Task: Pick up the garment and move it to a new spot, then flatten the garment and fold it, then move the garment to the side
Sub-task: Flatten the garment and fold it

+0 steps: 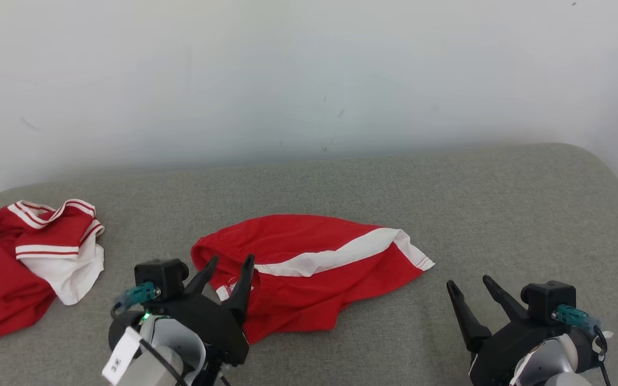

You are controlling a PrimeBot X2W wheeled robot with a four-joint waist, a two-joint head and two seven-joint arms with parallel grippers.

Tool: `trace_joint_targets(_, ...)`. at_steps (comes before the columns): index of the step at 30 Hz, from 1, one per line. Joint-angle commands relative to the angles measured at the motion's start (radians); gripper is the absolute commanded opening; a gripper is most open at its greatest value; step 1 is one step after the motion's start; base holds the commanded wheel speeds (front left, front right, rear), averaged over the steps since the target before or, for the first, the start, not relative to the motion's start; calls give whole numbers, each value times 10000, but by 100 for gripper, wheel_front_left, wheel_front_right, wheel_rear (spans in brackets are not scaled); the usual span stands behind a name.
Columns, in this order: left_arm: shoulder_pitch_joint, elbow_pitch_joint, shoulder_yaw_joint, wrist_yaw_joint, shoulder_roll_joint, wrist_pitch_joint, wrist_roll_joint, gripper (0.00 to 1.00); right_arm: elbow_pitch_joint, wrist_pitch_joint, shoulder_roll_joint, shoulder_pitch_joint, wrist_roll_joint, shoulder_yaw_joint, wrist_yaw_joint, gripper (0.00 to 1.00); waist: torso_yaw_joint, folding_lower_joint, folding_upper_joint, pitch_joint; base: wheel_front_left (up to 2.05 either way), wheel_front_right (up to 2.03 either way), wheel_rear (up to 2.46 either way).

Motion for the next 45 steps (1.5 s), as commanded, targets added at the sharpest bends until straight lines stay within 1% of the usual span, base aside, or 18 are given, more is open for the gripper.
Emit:
trace_joint_targets(1,283,-239,88,119,90,-310,172,100,18,-73,-36,115,84,1,-3,100,-10,0,0,-23,0,0,0)
trace_joint_targets(6,1181,-1216,498,350,233,-1503,74,100,69,-138,-39,248,163,-24,-3,100,28,0,0,-119,0,0,0)
trace_joint_targets(9,1784,-1741,837,417,377,-1912,178,100,92,-199,-40,343,176,-106,-3,100,96,0,0,-182,0,0,0)
trace_joint_targets(12,2366,-2174,1216,427,526,-2061,420,100,101,-252,-39,413,203,-175,-3,100,158,0,0,-239,0,0,0)
trace_joint_targets(14,2775,-2470,1476,339,646,-2108,663,100,120,-273,-39,506,220,-218,-3,100,199,0,0,-282,0,0,0)
trace_joint_targets(18,3675,-3360,2729,233,661,-2105,1233,100,121,-349,-39,597,246,-392,-3,100,302,0,0,-365,0,0,0)
trace_joint_targets(20,4178,-3839,3541,21,452,-2105,1517,100,96,-375,-36,685,254,-496,-3,100,376,0,0,-386,0,0,0)
trace_joint_targets(22,4630,-4152,4235,-325,207,-2107,1701,100,72,-374,-39,772,265,-587,-3,100,454,0,0,-397,0,0,0)
trace_joint_targets(24,4996,-4274,4715,-753,15,-2106,1980,100,37,-343,-37,786,264,-655,-3,100,511,0,0,-410,0,0,0)
trace_joint_targets(27,5389,-4113,5165,-1243,-108,-2107,2478,100,14,-286,-39,823,219,-715,-3,100,558,0,0,-430,0,0,0)
trace_joint_targets(29,5574,-3899,5313,-1452,-37,-2107,2924,100,-9,-264,-39,845,141,-749,-3,100,574,0,0,-452,0,0,0)
trace_joint_targets(31,5644,-3669,5347,-1557,58,-2108,3362,100,-14,-228,-39,885,102,-820,-3,100,585,0,0,-477,0,0,0)
trace_joint_targets(35,5734,-3161,5102,-1711,339,-2107,4081,100,10,-223,-36,965,85,-1033,-3,100,617,0,0,-518,0,0,0)
trace_joint_targets(37,5737,-2922,4970,-1775,464,-2083,4251,100,15,-228,-40,977,84,-1087,-3,100,608,0,0,-530,0,0,0)
trace_joint_targets(45,5534,-2607,4905,-1889,524,-1852,4052,100,83,-286,-40,1061,206,-1127,-3,100,621,0,0,-517,0,0,0)
